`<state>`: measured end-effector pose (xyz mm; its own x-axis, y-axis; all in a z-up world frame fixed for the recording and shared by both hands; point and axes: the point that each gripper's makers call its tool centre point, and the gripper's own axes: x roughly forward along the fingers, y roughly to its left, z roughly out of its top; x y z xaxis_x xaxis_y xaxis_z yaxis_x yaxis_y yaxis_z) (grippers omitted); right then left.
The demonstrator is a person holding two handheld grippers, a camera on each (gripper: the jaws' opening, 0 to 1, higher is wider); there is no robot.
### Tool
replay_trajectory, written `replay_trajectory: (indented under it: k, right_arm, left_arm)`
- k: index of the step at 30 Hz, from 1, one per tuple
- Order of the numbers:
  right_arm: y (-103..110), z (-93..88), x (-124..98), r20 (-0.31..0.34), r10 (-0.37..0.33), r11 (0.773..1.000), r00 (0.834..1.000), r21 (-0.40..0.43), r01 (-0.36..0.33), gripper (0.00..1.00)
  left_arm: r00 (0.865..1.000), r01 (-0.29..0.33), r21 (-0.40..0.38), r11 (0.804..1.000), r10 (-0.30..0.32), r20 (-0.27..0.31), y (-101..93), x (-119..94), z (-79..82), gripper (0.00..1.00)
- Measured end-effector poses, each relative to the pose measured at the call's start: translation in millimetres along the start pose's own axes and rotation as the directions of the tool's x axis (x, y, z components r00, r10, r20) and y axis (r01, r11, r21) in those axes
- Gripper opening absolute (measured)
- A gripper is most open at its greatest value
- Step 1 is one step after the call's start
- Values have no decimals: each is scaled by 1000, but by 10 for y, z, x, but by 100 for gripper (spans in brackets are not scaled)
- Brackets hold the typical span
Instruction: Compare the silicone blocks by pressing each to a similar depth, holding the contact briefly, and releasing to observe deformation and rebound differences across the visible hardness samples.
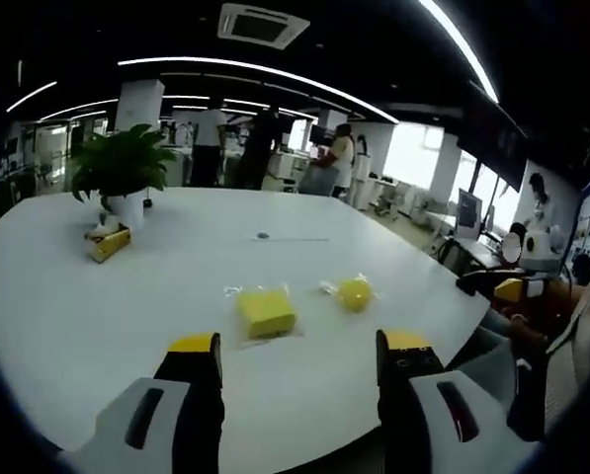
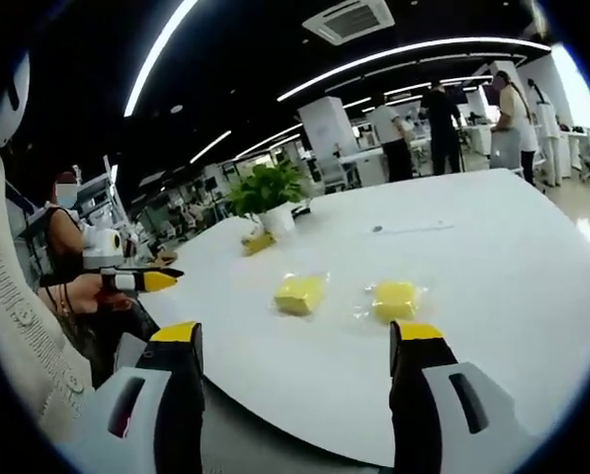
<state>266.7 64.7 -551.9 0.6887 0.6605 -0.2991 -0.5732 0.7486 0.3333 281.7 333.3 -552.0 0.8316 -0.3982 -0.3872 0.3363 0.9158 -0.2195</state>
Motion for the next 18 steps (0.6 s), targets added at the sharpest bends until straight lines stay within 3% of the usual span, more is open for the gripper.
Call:
replay_trajectory:
  k: [5, 18]
  right_arm:
    - [-16, 49, 5, 14, -6, 1000, 1000, 1, 6, 71]
    - [15, 9, 12, 10, -18, 1000, 1000, -4, 18, 72]
  left_arm:
    - [1000, 1, 2, 1000, -1, 10, 38, 8, 58, 62]
    - [1000, 4, -3, 1000, -4, -17, 63, -46, -63, 62]
